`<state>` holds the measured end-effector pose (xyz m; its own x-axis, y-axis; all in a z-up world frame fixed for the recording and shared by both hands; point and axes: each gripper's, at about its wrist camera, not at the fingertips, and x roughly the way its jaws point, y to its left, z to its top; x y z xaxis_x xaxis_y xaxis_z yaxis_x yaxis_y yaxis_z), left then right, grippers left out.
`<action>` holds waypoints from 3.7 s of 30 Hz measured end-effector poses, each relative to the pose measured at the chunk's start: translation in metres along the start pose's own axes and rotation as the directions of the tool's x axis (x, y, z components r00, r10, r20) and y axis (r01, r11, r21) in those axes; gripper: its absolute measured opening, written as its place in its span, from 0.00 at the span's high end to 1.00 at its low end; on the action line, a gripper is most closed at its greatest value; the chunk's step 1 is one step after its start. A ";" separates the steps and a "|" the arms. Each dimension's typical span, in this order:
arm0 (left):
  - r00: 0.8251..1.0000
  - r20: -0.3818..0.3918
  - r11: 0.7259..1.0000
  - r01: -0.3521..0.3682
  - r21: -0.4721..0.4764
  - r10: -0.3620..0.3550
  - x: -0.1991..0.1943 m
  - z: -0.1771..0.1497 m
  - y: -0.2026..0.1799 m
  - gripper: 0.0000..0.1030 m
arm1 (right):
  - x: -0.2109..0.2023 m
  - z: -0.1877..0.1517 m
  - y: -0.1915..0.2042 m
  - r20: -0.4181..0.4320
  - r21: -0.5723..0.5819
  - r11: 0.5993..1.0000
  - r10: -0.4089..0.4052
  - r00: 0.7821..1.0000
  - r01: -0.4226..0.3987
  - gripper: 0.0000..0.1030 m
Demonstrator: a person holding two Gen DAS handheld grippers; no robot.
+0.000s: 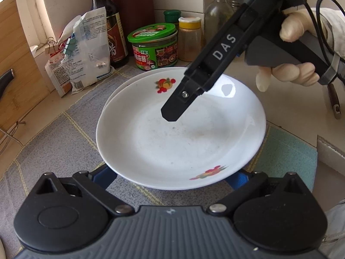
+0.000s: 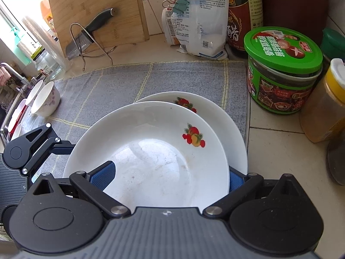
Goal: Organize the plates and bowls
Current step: 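Lower the held plate onto the plate stack with both tools, then set the plate on the stack and open both tools, then move the left tool to a plain white bowl and grip its rim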
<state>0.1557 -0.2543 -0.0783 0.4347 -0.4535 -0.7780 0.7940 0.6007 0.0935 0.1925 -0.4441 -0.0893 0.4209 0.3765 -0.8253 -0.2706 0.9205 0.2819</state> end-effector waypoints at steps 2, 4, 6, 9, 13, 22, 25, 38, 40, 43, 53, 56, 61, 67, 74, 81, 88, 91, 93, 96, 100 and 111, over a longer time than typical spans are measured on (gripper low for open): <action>1.000 0.000 1.000 0.004 -0.001 -0.004 0.000 0.000 0.001 0.01 | -0.001 0.000 0.000 -0.002 0.006 1.000 -0.006 1.000 0.006 0.00; 1.000 0.001 1.000 0.003 0.000 -0.003 0.000 0.000 0.001 0.01 | -0.002 0.001 0.000 0.000 0.016 1.000 -0.014 1.000 0.014 0.00; 1.000 0.002 1.000 0.003 -0.002 -0.003 0.001 0.001 0.001 0.01 | -0.004 0.000 0.000 0.004 0.021 1.000 -0.016 1.000 0.016 0.00; 1.000 0.005 1.000 0.005 0.002 -0.005 0.001 0.001 0.001 0.01 | -0.007 -0.001 -0.001 0.005 0.030 0.999 -0.014 1.000 0.014 0.00; 1.000 0.008 1.000 0.008 0.000 -0.008 0.001 0.001 0.001 0.01 | -0.009 -0.002 0.000 0.007 0.032 0.999 -0.021 1.000 0.021 0.00; 1.000 0.012 1.000 0.012 0.001 -0.012 0.001 0.001 0.002 0.01 | -0.014 -0.004 0.000 0.014 0.052 0.998 -0.028 1.000 0.027 0.00; 1.000 0.014 1.000 0.016 0.002 -0.016 0.001 0.001 0.003 0.01 | -0.016 -0.004 0.001 0.017 0.058 0.998 -0.034 0.999 0.033 0.00; 0.999 0.043 0.999 0.030 0.017 -0.031 -0.001 0.001 0.003 0.01 | -0.022 -0.005 0.004 0.024 0.078 0.994 -0.077 0.997 0.075 0.00; 0.998 0.045 0.999 0.032 0.016 -0.033 -0.001 0.000 0.004 0.01 | -0.023 -0.006 0.005 0.023 0.079 0.994 -0.084 0.996 0.082 0.00; 0.998 0.046 0.999 0.038 0.011 -0.039 0.000 -0.001 0.005 0.01 | -0.023 -0.006 0.006 0.020 0.081 0.992 -0.096 0.995 0.094 0.00; 0.997 0.060 0.999 0.039 0.015 -0.040 -0.002 -0.001 0.004 0.01 | -0.024 -0.002 0.013 -0.004 0.076 0.985 -0.152 0.988 0.152 0.00; 0.997 0.065 0.999 0.038 0.014 -0.039 -0.003 -0.001 0.005 0.01 | -0.025 -0.004 0.015 -0.010 0.073 0.984 -0.160 0.987 0.160 0.00; 0.997 0.069 0.999 0.039 0.018 -0.040 -0.003 0.000 0.005 0.01 | -0.026 -0.004 0.018 -0.018 0.060 0.982 -0.178 0.984 0.178 0.00; 0.997 0.073 0.999 0.037 0.021 -0.039 -0.004 0.000 0.005 0.01 | -0.026 -0.003 0.019 -0.020 0.058 0.980 -0.190 0.982 0.190 0.00; 0.997 0.074 0.999 0.032 0.016 -0.033 -0.004 0.001 0.006 0.01 | -0.024 -0.003 0.019 -0.024 0.051 0.978 -0.203 0.979 0.204 0.00; 0.996 0.080 0.999 0.029 0.022 -0.031 -0.007 0.001 0.004 0.01 | -0.023 -0.003 0.026 -0.016 0.008 0.968 -0.250 0.968 0.250 0.00; 0.989 0.147 0.998 0.016 -0.057 -0.008 -0.025 0.000 0.016 0.01 | -0.031 -0.001 0.042 0.051 -0.053 0.957 -0.283 0.958 0.286 0.00; 0.984 0.175 0.995 -0.009 -0.104 0.028 -0.033 -0.004 0.022 0.01 | -0.034 -0.003 0.047 0.088 -0.059 0.954 -0.287 0.954 0.293 0.00; 0.982 0.182 0.989 -0.031 -0.143 0.057 -0.038 -0.006 0.027 0.01 | -0.036 -0.004 0.052 0.119 -0.069 0.950 -0.295 0.948 0.304 0.00; 0.977 0.183 0.976 -0.071 -0.208 0.111 -0.045 -0.010 0.033 0.01 | -0.039 -0.006 0.061 0.170 -0.095 0.944 -0.297 0.939 0.316 0.00; 0.968 0.178 0.953 -0.125 -0.275 0.178 -0.056 -0.017 0.037 0.01 | -0.040 -0.004 0.073 0.211 -0.131 0.943 -0.276 0.938 0.307 0.00; 0.913 0.102 0.824 -0.303 -0.478 0.394 -0.108 -0.055 0.040 0.01 | -0.025 0.010 0.113 0.280 -0.244 0.956 -0.092 0.956 0.163 0.00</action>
<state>0.1169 -0.1452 -0.0252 0.7535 -0.2445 -0.6103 0.3198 0.9474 0.0153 0.1599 -0.3481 -0.0322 0.6696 0.3045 -0.6774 -0.4012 0.9159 0.0151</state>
